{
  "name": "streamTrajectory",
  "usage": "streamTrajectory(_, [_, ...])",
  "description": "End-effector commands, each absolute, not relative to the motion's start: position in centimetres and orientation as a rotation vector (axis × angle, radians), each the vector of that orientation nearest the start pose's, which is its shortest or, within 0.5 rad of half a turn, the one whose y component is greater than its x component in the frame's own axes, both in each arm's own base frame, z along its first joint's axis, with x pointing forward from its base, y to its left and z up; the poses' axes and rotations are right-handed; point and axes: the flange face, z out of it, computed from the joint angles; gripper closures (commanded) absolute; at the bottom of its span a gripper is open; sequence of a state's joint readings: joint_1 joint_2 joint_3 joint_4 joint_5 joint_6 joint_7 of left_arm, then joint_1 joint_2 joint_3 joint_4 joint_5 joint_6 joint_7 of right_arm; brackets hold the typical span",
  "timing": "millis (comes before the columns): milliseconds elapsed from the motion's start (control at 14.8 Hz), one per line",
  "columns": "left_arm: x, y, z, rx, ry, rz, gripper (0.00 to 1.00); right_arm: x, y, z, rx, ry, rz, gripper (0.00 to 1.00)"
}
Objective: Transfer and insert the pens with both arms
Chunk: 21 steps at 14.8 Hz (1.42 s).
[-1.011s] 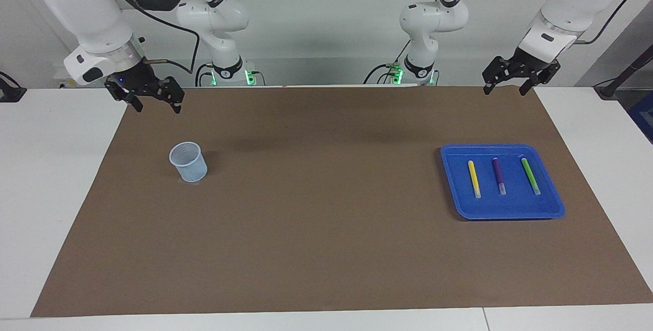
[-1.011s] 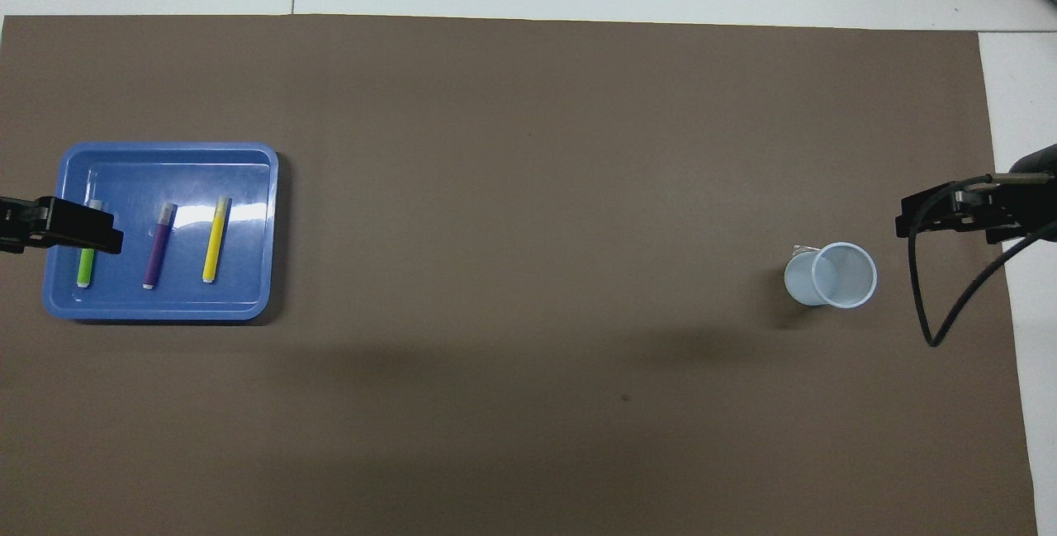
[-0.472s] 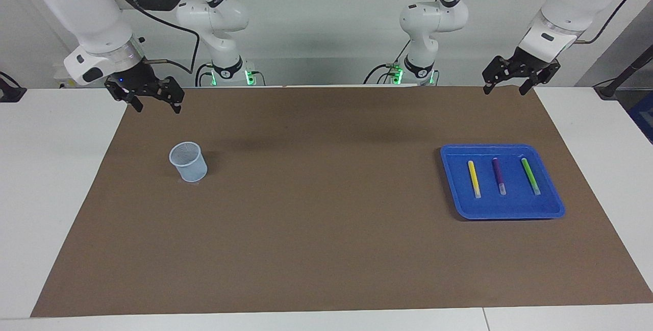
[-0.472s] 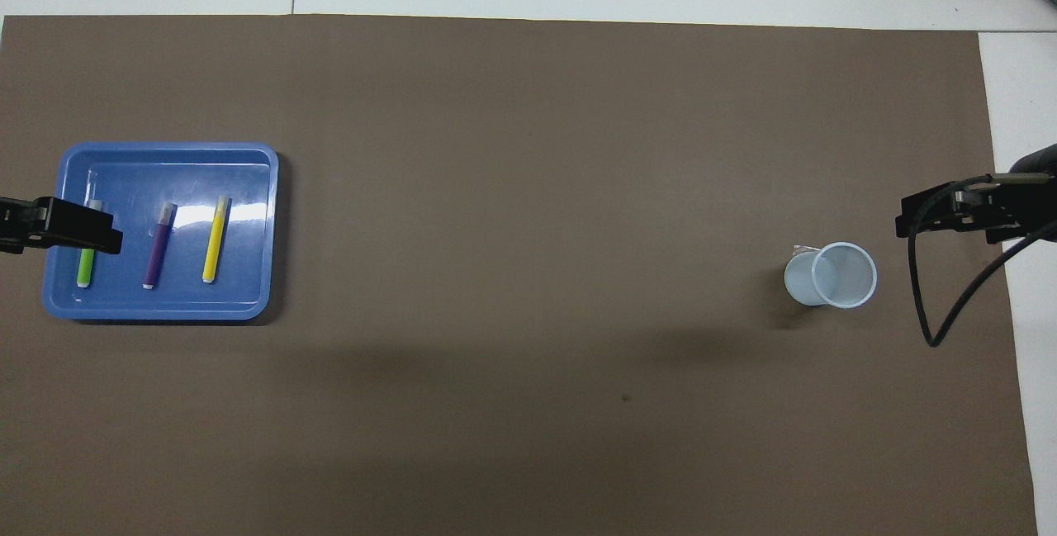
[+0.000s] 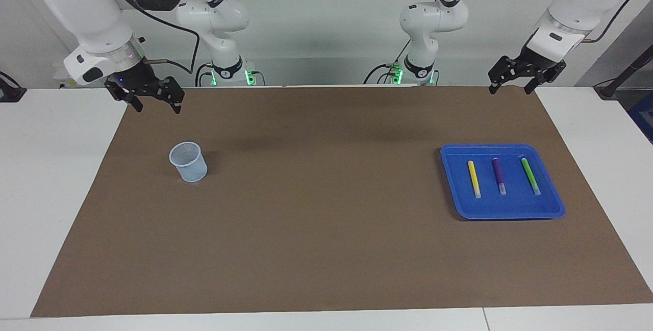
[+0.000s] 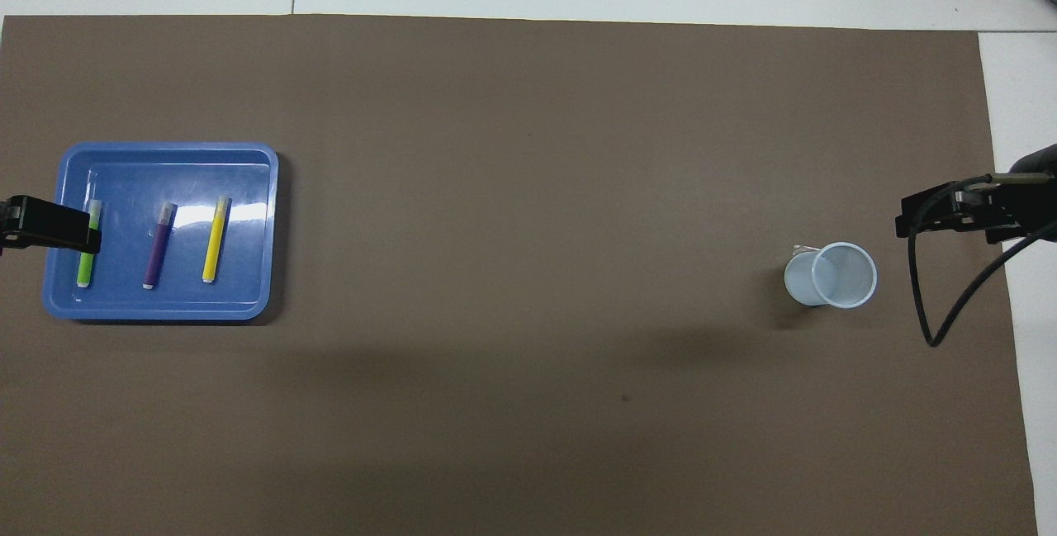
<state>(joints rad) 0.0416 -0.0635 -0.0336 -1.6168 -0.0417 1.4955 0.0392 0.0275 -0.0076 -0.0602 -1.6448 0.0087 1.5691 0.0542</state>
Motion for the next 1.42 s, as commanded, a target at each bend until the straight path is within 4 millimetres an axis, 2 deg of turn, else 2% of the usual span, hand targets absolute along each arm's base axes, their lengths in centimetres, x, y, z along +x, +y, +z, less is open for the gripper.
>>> streamTrajectory(0, [51.8,0.1,63.2,-3.193,0.050,0.083,0.00,54.6,-1.9,59.8,-3.132,0.123,0.108,0.00])
streamTrajectory(135, [51.7,0.1,63.1,-3.195,0.053,0.093,0.00,54.6,-1.8,59.8,-3.132,0.120,0.108,0.00])
streamTrajectory(404, [50.9,-0.1,61.2,-3.193,0.066,0.083,0.00,54.6,-1.9,59.8,-3.132,0.123,0.108,0.00])
streamTrajectory(876, [50.8,0.8,54.9,-3.192,0.058,0.052,0.00,54.6,-1.9,59.8,-3.132,0.123,0.108,0.00])
streamTrajectory(1078, [51.3,1.5,52.0,-3.192,0.090,0.045,0.00,54.6,-1.8,59.8,-3.132,0.120,0.108,0.00])
streamTrajectory(1348, [53.1,2.0,47.5,-3.192,0.106,0.042,0.01,54.6,-1.8,59.7,-3.132,0.120,0.111,0.00])
